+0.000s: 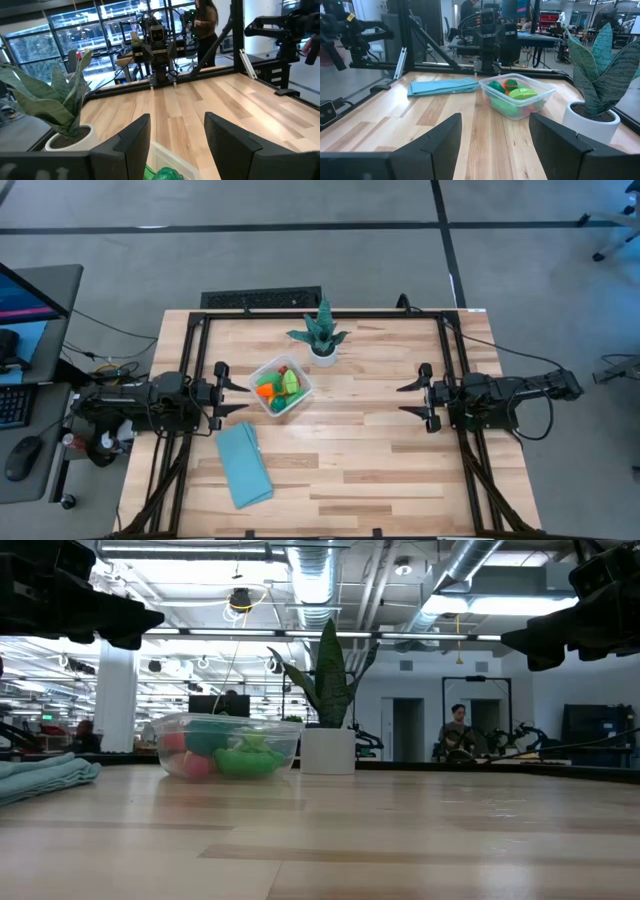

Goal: Pick and placing Produce into tupperware
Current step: Return to Home Position

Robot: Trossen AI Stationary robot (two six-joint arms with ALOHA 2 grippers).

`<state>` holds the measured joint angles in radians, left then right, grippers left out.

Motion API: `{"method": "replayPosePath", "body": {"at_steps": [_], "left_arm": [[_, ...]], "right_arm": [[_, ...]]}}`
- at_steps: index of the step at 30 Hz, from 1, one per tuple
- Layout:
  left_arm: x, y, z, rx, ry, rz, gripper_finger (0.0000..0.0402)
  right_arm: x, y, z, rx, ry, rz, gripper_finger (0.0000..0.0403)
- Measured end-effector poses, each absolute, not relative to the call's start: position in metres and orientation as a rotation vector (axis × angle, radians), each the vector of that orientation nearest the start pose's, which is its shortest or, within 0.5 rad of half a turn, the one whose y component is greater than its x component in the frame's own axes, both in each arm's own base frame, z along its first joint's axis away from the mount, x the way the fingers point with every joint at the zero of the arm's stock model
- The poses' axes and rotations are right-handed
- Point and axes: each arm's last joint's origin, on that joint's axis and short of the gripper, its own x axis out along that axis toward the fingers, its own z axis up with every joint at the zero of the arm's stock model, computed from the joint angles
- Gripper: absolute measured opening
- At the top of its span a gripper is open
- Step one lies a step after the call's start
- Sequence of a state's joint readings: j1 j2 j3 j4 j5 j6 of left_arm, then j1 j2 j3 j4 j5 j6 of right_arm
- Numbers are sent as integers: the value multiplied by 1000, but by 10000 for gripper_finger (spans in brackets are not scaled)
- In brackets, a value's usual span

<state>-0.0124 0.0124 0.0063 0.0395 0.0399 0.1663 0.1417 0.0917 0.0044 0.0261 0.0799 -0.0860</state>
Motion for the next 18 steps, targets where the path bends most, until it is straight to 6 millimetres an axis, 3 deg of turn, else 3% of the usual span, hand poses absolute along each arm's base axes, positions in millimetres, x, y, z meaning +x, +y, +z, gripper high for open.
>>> {"method": "replayPosePath", "body": {"at_steps": [18], "left_arm": [[98,-2,168,165,-37,-48,178]], "right_arm": [[102,12,160,-93,58,64,225]]}}
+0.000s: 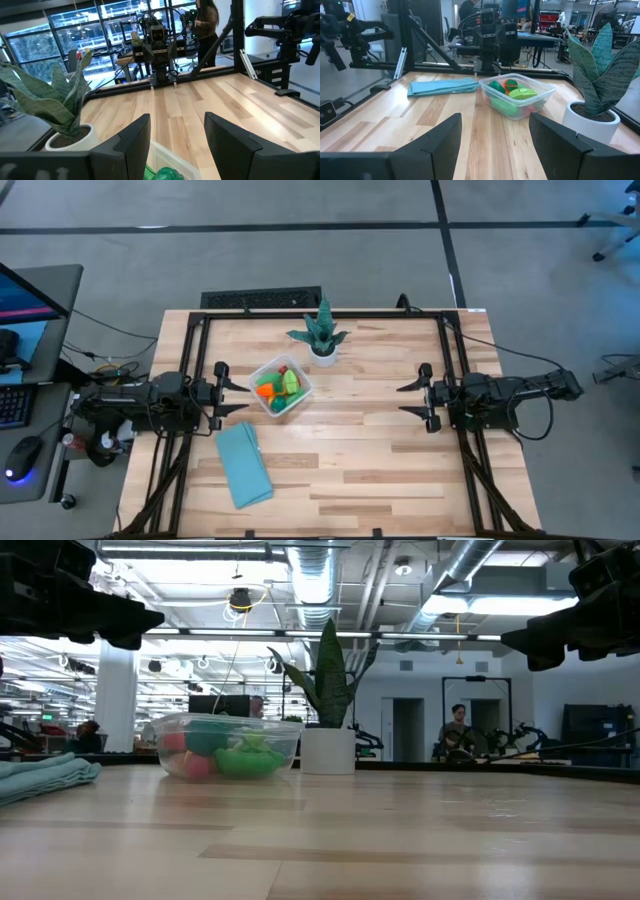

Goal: Pick and placing Produce into tupperware
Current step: Return to Home Position

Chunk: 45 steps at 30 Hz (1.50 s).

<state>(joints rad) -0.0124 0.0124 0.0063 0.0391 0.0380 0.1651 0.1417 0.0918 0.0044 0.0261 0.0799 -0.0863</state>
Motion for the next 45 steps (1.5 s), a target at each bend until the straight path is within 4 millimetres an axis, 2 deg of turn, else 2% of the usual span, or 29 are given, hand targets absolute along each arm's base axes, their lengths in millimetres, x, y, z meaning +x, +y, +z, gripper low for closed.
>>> {"method": "replayPosePath", "body": {"at_steps": [45], "left_arm": [[98,-2,168,173,-37,-47,178]], "right_arm": [[102,12,160,-93,58,65,225]]}}
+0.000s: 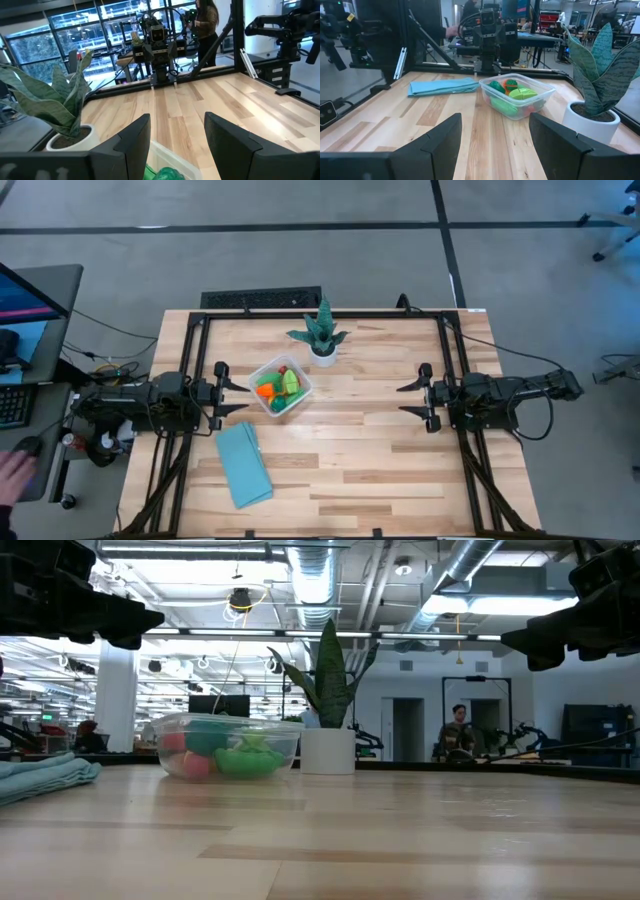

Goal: Pick and placing Produce into tupperware
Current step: Return to Home Position

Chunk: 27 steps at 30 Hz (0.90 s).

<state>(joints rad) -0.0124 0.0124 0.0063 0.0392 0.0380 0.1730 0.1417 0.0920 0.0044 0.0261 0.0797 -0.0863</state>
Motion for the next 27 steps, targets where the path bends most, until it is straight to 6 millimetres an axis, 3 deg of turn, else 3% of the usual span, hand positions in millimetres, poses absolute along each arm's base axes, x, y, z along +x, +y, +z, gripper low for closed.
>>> {"method": "replayPosePath", "body": {"at_steps": [27], "left_arm": [[98,-2,168,174,-37,-48,178]], "right_arm": [[102,12,160,-93,59,65,225]]}}
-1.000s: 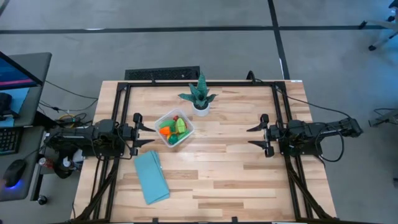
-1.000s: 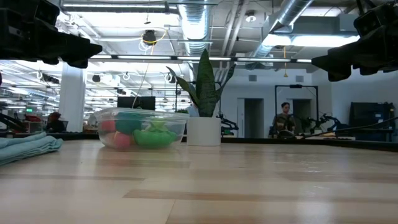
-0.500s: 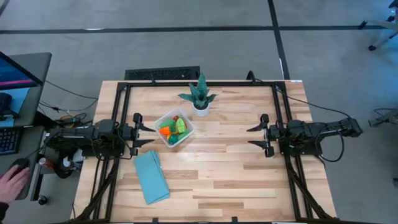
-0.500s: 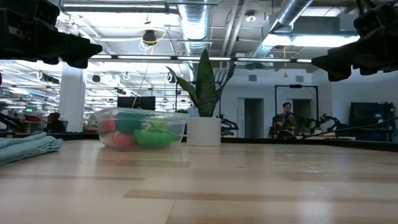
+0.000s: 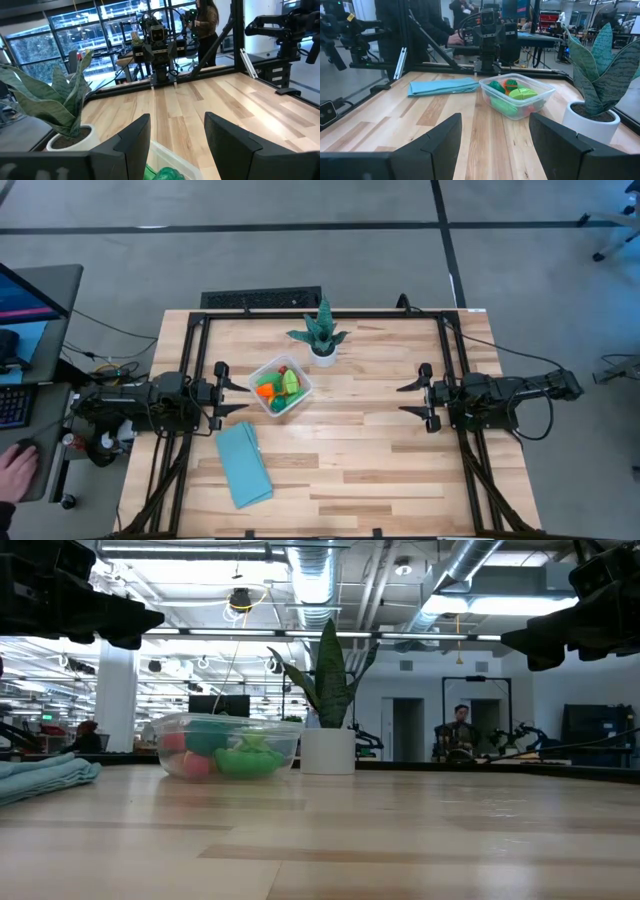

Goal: Pick and placing Produce into tupperware
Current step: Return to Home Position

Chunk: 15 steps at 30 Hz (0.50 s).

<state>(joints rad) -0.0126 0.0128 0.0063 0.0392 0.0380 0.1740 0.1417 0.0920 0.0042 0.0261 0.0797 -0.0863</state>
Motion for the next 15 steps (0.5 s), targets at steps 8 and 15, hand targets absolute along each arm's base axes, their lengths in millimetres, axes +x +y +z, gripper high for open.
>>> {"method": "replayPosePath", "body": {"at_steps": [8,15], "left_arm": [[98,-2,168,178,-37,-48,178],[98,-2,168,171,-37,-48,178]], "right_arm": [[102,12,160,-93,58,65,225],[102,12,160,-93,58,64,225]]}}
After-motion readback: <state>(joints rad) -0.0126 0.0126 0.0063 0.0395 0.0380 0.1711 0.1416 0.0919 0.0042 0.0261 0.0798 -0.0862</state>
